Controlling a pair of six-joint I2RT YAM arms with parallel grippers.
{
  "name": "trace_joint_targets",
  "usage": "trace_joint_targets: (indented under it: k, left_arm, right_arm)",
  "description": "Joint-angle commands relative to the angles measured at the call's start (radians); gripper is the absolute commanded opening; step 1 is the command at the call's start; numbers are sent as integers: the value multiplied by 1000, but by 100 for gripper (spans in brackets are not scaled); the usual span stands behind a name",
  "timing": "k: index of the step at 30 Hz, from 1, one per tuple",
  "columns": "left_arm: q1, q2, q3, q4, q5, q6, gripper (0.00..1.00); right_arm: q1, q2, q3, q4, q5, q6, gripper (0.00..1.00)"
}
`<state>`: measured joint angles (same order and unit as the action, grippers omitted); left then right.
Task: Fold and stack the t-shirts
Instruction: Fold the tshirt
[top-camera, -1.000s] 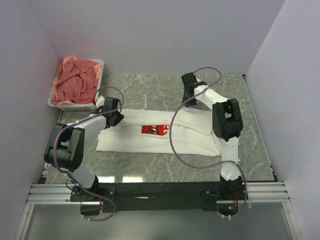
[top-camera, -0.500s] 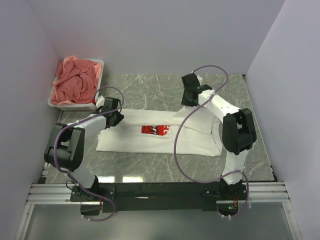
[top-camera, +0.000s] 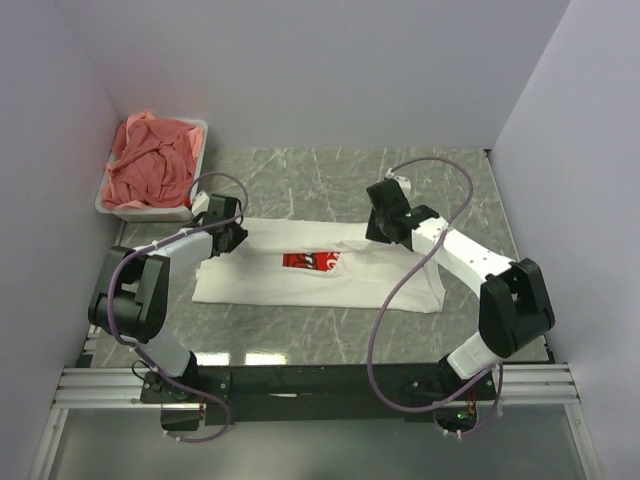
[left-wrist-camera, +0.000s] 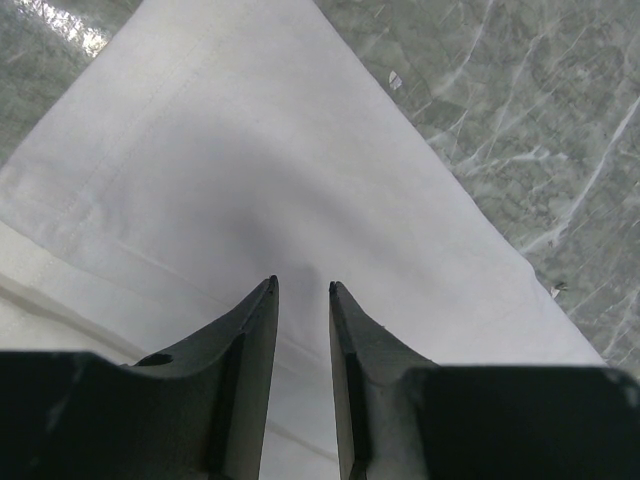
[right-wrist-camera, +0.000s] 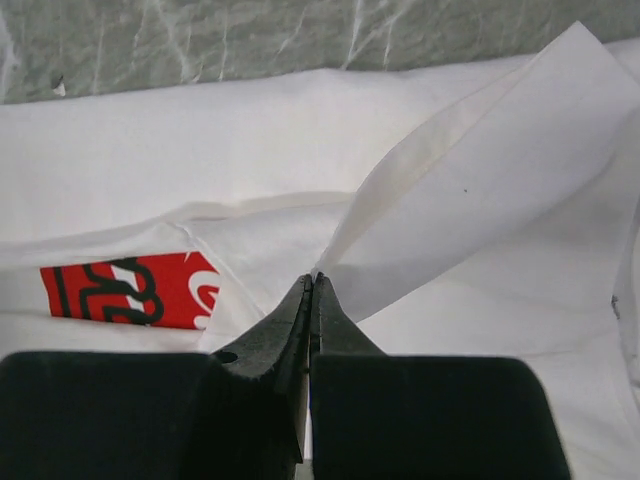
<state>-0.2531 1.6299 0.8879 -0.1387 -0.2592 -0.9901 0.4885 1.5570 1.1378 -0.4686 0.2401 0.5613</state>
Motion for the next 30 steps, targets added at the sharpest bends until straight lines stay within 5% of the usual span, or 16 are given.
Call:
trace_joint_targets:
  k: [1, 15, 30]
  left_arm:
    - [-5, -15, 19, 28, 6, -7, 32]
    - [-5, -10, 13, 30, 9, 8, 33]
    - [-5, 1, -9, 34, 11, -5, 30]
  right_arm:
    - [45, -69, -64, 54, 34, 51, 0]
    - [160, -209, -312, 149, 93, 163, 0]
    - [162, -310, -552, 465, -30, 253, 2]
